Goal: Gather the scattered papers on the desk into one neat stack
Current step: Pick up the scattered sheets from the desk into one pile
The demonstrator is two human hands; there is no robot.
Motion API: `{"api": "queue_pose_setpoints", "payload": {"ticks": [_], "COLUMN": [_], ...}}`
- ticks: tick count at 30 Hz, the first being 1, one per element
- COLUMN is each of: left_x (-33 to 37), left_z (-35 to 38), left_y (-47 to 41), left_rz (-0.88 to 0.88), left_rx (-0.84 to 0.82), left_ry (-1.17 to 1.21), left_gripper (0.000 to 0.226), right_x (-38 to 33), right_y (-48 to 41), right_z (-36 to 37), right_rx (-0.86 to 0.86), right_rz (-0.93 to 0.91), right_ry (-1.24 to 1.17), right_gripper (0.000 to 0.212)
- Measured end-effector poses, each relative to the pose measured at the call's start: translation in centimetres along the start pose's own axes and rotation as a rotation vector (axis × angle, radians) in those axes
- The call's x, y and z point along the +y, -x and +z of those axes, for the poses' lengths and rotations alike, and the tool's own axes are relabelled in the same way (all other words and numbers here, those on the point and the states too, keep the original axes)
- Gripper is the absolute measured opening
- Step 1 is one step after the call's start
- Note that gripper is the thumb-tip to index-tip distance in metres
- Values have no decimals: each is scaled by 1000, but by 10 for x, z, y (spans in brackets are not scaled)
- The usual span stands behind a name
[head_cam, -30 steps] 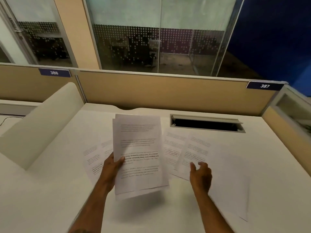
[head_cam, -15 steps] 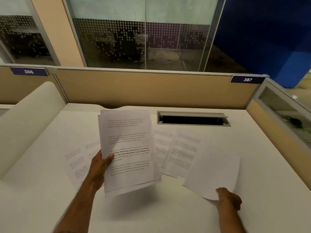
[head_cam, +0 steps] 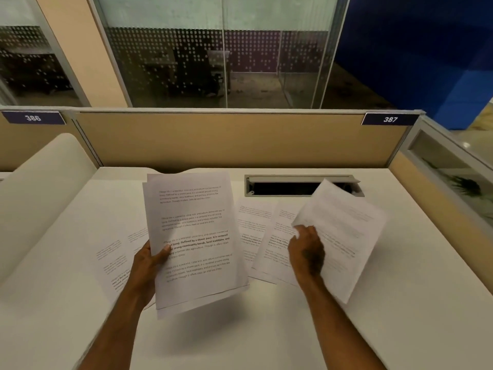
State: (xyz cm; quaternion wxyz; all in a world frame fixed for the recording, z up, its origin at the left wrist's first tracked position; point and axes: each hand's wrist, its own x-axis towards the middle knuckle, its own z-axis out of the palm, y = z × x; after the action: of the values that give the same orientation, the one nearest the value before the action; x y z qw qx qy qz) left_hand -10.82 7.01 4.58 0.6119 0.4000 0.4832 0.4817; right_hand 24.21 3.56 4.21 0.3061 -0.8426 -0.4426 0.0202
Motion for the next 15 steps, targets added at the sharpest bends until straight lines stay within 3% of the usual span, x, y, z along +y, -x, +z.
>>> {"api": "queue_pose_setpoints", "payload": {"ticks": [4,8,11,13,15], "left_x": [-1,-2,-2,-1,-3], "left_z": [-2,-5,-6,-7,-7], "left_y": [-1,-6,-10,-12,-15], "left_rz": [-2,-5,0,3,2], "left_rx": [28,48,57,58,65], "left_ry": [3,-21,-25,-20,-12], "left_gripper": [35,36,36,34,32], "right_x": [6,6,2,3,19], "right_y": [17,23,23,17,4], "right_z": [52,77,85,81,74], "right_rx": [-292,-449,-590,-539,-334], "right_rz": [26,86,81,115,239], "right_ry": [34,-2,-54,-116,-87], "right_gripper": [34,37,67,74,61]}}
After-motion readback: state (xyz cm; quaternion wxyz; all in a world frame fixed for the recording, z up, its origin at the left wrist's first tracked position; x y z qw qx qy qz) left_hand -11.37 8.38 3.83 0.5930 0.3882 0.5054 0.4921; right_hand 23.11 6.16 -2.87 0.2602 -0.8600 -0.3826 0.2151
